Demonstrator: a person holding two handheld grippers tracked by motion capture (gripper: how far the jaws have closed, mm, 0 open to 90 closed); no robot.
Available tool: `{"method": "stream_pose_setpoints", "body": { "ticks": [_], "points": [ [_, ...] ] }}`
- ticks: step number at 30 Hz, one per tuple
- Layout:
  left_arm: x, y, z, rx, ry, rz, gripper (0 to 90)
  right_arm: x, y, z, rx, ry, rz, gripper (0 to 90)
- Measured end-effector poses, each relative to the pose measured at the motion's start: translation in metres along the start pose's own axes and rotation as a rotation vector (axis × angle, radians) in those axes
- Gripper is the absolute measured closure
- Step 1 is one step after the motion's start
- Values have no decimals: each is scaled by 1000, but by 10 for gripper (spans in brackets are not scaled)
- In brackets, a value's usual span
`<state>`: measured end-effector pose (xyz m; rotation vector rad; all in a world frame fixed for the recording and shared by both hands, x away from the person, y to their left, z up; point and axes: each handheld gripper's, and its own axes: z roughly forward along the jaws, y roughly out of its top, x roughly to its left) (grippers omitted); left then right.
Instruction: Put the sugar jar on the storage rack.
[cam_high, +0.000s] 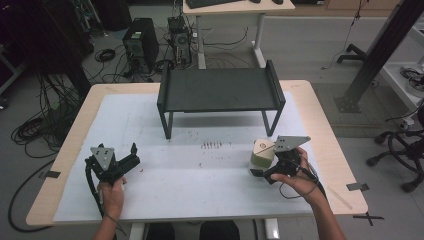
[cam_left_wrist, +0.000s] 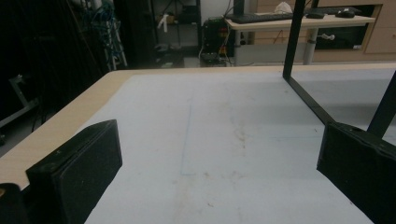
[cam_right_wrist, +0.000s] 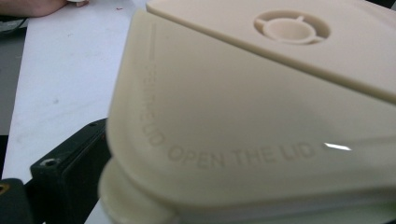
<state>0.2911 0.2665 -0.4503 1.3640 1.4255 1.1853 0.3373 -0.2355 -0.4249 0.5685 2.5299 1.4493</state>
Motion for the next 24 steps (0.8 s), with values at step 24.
{"method": "stream_pose_setpoints", "body": {
  "ticks": [24],
  "points": [
    [0,0,0,-2,-2,0,2,-1,-2,-3,23,-25,-32,217]
  ]
}}
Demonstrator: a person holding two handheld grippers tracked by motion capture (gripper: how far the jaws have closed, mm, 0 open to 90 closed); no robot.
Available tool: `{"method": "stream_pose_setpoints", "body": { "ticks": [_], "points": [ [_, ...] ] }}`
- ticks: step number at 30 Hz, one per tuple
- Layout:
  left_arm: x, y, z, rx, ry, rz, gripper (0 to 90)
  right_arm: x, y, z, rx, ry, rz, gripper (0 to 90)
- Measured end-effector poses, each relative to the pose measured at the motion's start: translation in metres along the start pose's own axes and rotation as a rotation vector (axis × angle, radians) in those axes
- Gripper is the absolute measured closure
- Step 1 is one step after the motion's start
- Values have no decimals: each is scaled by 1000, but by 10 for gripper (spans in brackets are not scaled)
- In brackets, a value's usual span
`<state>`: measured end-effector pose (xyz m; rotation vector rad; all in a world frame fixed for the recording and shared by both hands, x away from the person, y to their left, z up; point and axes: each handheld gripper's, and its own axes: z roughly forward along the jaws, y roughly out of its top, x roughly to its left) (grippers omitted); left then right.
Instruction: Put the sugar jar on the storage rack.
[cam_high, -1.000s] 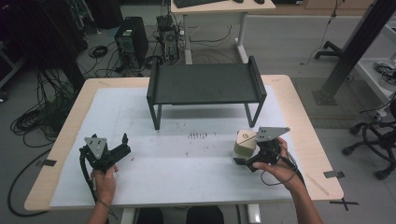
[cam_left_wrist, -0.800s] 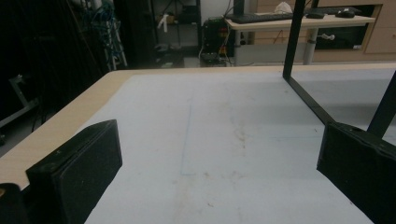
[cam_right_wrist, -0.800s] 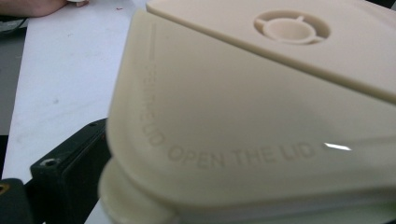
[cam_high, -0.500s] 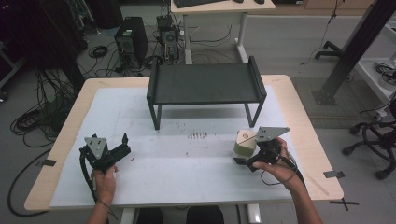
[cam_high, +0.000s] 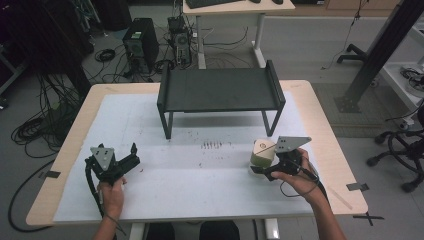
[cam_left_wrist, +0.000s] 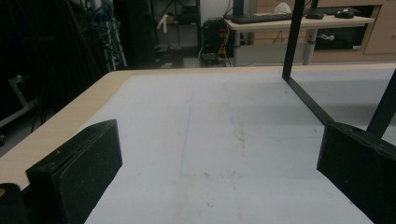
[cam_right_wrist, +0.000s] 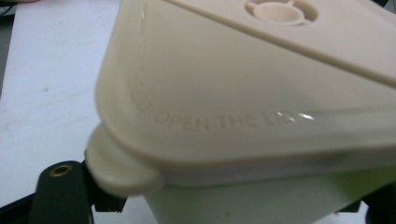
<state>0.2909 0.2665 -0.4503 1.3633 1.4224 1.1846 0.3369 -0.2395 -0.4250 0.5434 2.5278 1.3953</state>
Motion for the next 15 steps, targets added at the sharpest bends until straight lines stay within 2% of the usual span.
{"method": "stream_pose_setpoints", "body": {
  "ticks": [4,15],
  "points": [
    [0,0,0,1,0,1,2,-1,0,-1,-1,-10,-4,262],
    [0,0,0,0,1,3,2,-2,-1,-2,-3,-7,-7,270]
  ]
}}
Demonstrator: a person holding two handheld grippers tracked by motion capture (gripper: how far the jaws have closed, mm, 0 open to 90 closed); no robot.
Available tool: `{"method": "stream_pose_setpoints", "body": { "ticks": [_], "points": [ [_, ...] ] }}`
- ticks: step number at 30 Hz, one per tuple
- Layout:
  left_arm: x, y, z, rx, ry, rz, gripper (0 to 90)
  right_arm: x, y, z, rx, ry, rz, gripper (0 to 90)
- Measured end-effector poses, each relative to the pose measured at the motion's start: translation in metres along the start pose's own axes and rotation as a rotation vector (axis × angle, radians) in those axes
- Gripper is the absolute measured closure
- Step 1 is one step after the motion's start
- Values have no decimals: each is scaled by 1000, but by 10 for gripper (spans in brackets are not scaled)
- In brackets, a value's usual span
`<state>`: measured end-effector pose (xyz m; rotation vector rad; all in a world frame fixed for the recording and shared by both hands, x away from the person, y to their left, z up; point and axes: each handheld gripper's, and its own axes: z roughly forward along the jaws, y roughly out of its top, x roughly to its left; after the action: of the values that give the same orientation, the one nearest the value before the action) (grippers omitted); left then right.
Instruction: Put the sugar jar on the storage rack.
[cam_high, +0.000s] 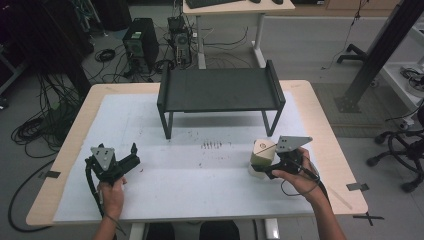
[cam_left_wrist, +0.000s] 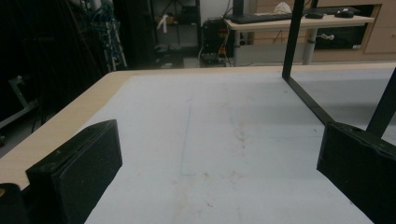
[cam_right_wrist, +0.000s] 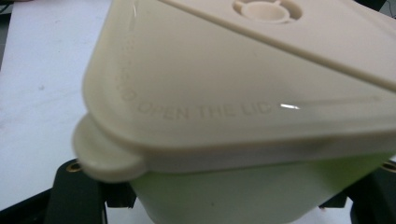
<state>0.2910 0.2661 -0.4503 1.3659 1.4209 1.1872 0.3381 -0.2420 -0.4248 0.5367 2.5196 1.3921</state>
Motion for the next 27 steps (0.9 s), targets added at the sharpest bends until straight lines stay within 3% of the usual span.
{"method": "stream_pose_setpoints", "body": {
  "ticks": [27],
  "points": [
    [0,0,0,1,-1,-2,2,-1,0,0,-4,7,-2,273]
  ]
}}
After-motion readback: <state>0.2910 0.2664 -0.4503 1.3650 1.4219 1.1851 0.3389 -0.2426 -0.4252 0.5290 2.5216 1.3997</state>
